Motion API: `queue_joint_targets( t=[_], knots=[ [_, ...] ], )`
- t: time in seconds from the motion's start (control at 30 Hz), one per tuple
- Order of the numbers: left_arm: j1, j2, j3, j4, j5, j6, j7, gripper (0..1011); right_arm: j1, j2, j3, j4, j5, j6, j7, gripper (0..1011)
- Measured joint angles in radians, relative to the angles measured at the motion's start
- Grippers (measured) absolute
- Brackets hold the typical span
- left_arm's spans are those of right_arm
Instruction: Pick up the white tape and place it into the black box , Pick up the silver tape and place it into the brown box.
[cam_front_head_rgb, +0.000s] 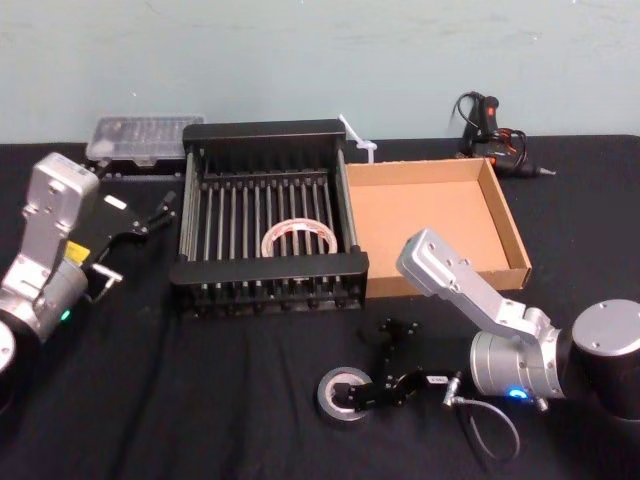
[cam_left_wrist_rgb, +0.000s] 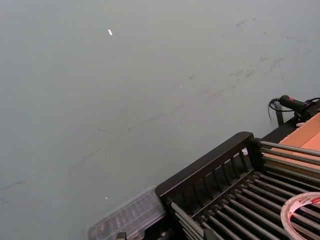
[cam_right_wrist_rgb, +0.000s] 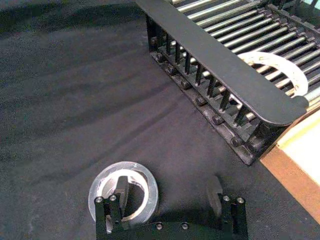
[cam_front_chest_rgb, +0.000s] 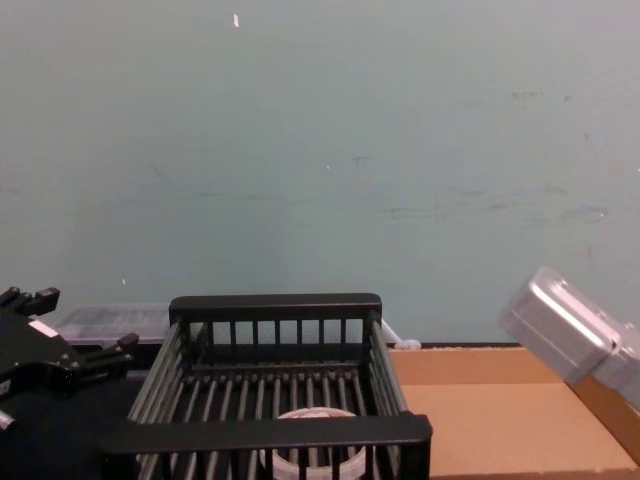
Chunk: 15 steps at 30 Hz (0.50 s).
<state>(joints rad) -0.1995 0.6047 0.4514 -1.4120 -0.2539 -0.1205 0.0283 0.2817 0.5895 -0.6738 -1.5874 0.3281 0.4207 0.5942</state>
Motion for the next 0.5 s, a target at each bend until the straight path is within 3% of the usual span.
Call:
queue_joint_targets(
  t=[0.33,0.5],
  knots=[
    [0.000,0.000,0.000,0.000,0.000,0.000,0.000,1001,-0.001,0.001,0.001,0.000,0.000,-0.001,0.001,993],
    [0.000,0.000,0.000,0.000,0.000,0.000,0.000,1001,-0.001,0.001,0.001,0.000,0.000,-0.001,0.001,885]
  ],
)
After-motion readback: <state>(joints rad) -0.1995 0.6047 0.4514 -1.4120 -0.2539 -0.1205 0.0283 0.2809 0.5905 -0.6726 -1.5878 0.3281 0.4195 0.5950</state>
